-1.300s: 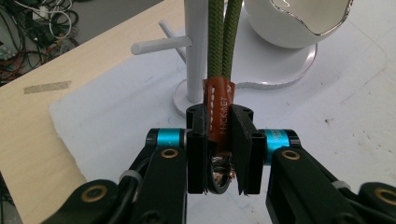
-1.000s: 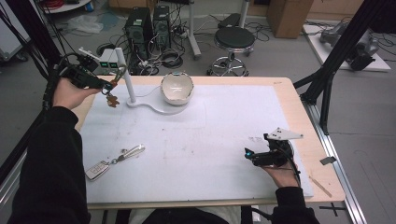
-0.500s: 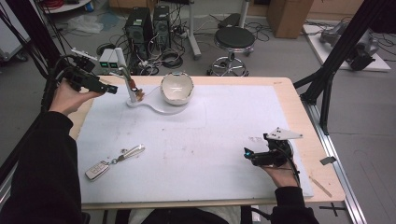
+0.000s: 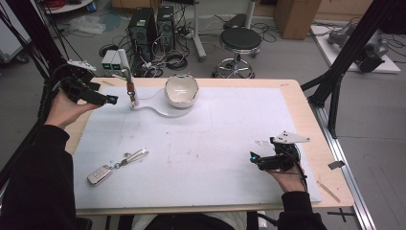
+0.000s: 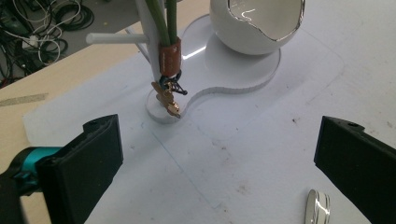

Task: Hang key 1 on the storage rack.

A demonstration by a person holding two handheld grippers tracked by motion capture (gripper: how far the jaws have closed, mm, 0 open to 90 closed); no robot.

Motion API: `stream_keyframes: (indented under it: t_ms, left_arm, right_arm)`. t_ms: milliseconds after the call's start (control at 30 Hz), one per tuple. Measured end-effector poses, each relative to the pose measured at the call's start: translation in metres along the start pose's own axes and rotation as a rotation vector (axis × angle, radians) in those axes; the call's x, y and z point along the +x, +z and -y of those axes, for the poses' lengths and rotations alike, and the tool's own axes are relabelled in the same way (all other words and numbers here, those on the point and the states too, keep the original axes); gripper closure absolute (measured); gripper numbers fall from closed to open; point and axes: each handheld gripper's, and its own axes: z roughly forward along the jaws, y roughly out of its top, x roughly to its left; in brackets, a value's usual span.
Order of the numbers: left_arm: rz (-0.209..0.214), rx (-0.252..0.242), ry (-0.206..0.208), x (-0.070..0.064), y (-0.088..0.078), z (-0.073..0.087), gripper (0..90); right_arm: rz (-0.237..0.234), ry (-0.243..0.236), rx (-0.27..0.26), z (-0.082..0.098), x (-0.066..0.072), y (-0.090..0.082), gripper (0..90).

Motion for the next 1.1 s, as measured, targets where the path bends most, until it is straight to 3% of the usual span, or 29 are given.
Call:
stream_keyframes:
  t_ms: [633, 967, 1100]
  left_arm:
    - [0.041, 0.001, 0.064, -0.020, -0.004, 0.021, 1.7]
    - [0.051, 0.001, 0.060, -0.024, 0.002, 0.037, 1.7]
    - [0.080, -0.019, 0.066, -0.027, 0.005, 0.045, 1.7]
  right_arm:
    - [0.001, -0.008, 0.002, 0.000, 0.000, 0.001, 0.5]
    - [0.000, -0.004, 0.008, 0.000, 0.001, 0.001, 0.5]
    - [0.001, -0.007, 0.009, 0.000, 0.001, 0.002, 0.5]
